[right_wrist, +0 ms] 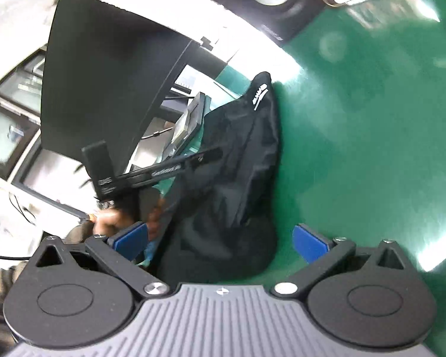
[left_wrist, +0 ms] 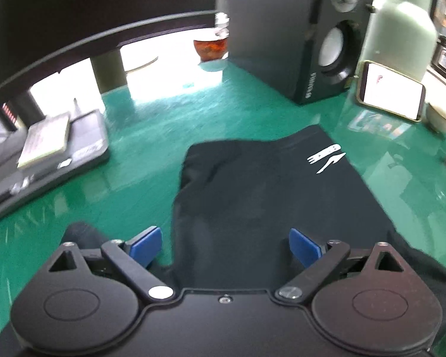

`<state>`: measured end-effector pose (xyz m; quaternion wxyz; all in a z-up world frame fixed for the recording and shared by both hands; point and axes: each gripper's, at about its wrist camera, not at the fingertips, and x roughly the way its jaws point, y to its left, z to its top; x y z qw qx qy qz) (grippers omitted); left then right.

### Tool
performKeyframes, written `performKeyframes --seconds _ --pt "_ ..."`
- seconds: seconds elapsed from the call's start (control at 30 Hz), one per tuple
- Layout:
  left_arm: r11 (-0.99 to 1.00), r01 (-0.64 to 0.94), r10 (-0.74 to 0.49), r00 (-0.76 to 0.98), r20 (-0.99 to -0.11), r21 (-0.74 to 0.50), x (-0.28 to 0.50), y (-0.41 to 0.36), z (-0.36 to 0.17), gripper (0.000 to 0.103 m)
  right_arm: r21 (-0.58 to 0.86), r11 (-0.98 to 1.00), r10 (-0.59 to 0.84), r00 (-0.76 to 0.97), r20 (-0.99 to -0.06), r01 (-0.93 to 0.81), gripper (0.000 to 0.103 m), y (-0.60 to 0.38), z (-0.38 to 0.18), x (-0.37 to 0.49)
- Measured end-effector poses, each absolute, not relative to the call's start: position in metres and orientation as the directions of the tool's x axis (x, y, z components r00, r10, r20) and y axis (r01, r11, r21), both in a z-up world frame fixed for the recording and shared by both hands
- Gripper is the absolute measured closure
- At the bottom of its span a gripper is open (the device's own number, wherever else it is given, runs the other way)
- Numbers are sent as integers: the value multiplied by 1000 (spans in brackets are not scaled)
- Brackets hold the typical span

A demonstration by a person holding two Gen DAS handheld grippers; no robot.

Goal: Fold clothes

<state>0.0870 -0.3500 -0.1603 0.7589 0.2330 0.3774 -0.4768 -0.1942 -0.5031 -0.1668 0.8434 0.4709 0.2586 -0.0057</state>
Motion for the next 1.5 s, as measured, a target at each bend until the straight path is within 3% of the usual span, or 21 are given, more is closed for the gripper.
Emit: performKeyframes --seconds 0.3,0.5,0.63,0.67,0.73,0.83,0.9,1.0,1.03,1.07,1.13,1.3,1.5 --pt "441 897 -565 262 -783 -18 88 -347 -152 10 771 626 415 788 -455 115 0 -488 -171 -153" --pt "374 926 -533 261 -805 53 79 -372 -160 9 798 595 408 819 -404 97 1 -477 -172 -165" --pt "365 929 -530 262 -807 61 76 -378 -161 6 795 595 411 804 -430 121 29 -474 -174 -170" --pt "366 928 -526 271 -806 73 75 -379 -161 5 791 599 412 797 -441 128 49 -475 -175 -173" --pt "380 920 -513 293 -807 93 75 -382 -161 3 794 584 412 781 -470 170 72 -476 -178 -177" --pt "421 900 -500 332 -800 110 75 -384 -162 0 833 525 401 813 -423 174 84 -478 -174 -195" --pt "438 893 -498 339 -798 106 75 -383 -163 0 849 505 396 832 -389 157 86 -478 -168 -206" --pt "439 893 -501 337 -797 102 76 -381 -162 0 837 514 358 840 -408 188 79 -476 -162 -220" --pt "429 896 -503 342 -794 114 75 -381 -161 1 824 522 335 835 -436 221 59 -476 -164 -222" --pt "416 898 -504 357 -786 142 74 -380 -160 2 809 530 312 829 -464 254 31 -476 -165 -224" --pt "415 894 -515 385 -766 170 73 -378 -154 2 791 542 256 841 -478 285 15 -475 -165 -230" --pt "413 902 -560 358 -747 124 78 -379 -142 2 584 756 94 834 -543 296 8 -457 -149 -228" --pt "318 937 -570 313 -759 148 60 -392 -150 2 476 871 186 815 -549 122 8 -441 -152 -195"
